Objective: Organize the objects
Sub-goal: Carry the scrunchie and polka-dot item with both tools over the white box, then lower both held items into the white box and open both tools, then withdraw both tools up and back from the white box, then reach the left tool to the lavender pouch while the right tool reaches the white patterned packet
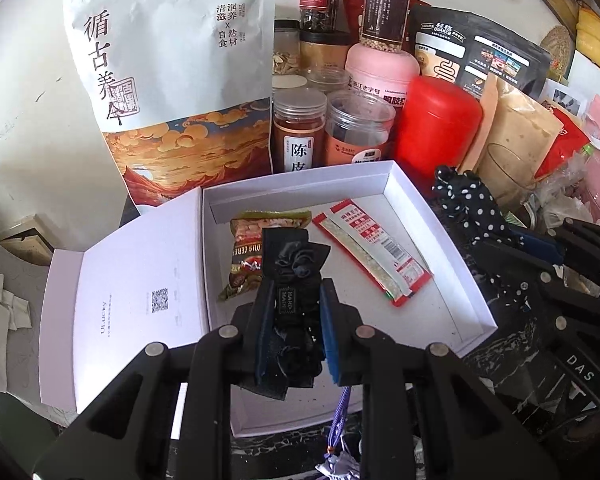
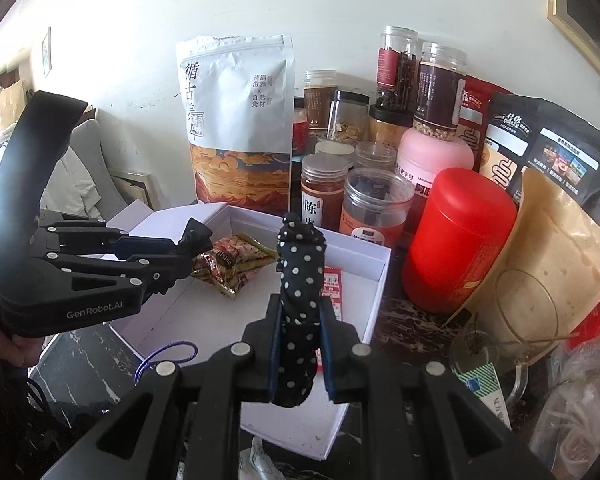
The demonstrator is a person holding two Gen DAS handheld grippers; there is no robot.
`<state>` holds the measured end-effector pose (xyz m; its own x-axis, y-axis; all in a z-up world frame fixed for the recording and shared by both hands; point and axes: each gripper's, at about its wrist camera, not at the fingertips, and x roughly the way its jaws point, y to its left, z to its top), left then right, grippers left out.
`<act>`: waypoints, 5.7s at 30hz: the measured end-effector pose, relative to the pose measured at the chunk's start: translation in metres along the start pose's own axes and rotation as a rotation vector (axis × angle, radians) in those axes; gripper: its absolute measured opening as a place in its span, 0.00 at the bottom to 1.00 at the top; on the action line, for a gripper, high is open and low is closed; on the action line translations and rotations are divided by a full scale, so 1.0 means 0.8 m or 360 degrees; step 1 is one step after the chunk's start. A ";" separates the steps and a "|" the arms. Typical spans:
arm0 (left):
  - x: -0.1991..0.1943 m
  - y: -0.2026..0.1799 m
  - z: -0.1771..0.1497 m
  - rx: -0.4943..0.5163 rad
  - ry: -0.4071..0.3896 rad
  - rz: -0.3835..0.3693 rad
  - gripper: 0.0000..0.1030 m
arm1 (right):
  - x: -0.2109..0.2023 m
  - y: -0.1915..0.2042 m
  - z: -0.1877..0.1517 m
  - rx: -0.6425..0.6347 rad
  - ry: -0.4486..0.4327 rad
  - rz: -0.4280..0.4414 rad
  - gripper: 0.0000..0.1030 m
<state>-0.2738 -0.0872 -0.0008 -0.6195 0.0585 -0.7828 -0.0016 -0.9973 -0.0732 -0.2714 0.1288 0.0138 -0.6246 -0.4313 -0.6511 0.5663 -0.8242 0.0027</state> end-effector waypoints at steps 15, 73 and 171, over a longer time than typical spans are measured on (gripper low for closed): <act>0.050 0.021 0.063 -0.0021 -0.0046 0.0072 0.20 | 0.051 -0.016 0.058 -0.0001 -0.0027 0.0003 0.15; 0.122 -0.003 0.075 -0.0015 0.0112 -0.0053 0.49 | 0.124 -0.048 0.025 0.0135 0.0309 -0.0156 0.41; -0.148 -0.065 -0.230 -0.0006 0.0094 -0.0040 0.53 | -0.124 0.098 -0.199 0.0212 0.0185 0.0023 0.70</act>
<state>-0.0559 -0.0338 -0.0177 -0.5720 0.0861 -0.8157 -0.0138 -0.9953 -0.0954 -0.0795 0.1658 -0.0423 -0.5460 -0.4045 -0.7336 0.4937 -0.8628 0.1083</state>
